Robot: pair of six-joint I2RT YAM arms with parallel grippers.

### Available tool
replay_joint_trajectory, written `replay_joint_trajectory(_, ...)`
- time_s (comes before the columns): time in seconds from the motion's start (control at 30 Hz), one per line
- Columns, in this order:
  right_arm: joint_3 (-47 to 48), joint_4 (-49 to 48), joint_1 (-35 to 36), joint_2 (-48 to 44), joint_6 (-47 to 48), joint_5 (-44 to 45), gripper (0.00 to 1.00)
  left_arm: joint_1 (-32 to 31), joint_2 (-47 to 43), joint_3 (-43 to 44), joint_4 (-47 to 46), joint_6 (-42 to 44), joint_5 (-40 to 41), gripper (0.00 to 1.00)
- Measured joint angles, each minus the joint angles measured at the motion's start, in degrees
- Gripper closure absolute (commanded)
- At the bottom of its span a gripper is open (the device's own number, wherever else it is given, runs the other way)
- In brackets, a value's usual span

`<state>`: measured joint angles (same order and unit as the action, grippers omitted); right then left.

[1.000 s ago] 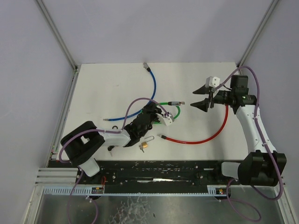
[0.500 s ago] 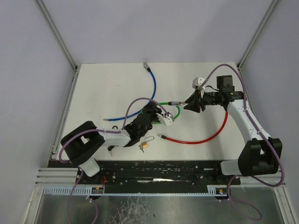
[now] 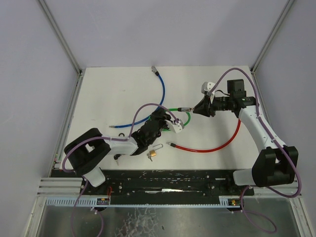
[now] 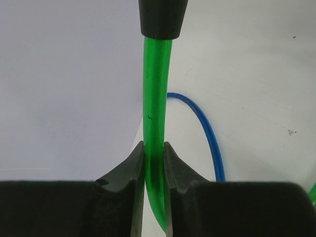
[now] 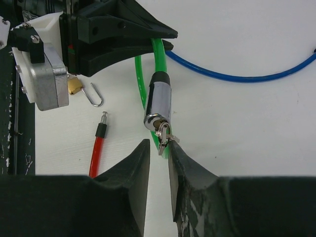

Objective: Lock with the key
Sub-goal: Lock the lock.

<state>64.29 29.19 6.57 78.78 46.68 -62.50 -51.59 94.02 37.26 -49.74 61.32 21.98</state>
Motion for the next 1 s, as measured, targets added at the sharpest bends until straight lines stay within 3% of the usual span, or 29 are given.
replay_joint_trajectory(0.2, -0.52, -1.99, 0.31, -0.46, -0.13, 0.17, 0.75, 0.0, 0.0, 0.0, 0.0, 0.0, -0.04, 1.0)
replay_joint_trajectory(0.43, -0.55, -2.75, 0.48, -0.46, 0.26, 0.46, 0.86, 0.0, 0.0, 0.0, 0.02, 0.0, -0.07, 1.0)
replay_joint_trajectory(0.57, -0.55, -2.12, 0.55, -0.48, 2.95, 0.52, 0.99, 0.0, 0.0, 0.0, 0.11, 0.0, -0.11, 1.0)
replay_joint_trajectory(0.73, -0.52, 0.94, 0.59, -1.07, 12.04, 0.76, 1.0, 0.0, 0.0, 0.02, 0.44, -0.02, -0.81, 1.0)
replay_joint_trajectory(1.0, -2.38, 5.7, 1.62, -5.2, 37.92, 4.26, 1.0, 0.0, 0.0, 0.35, 0.92, -0.22, -2.12, 1.0)
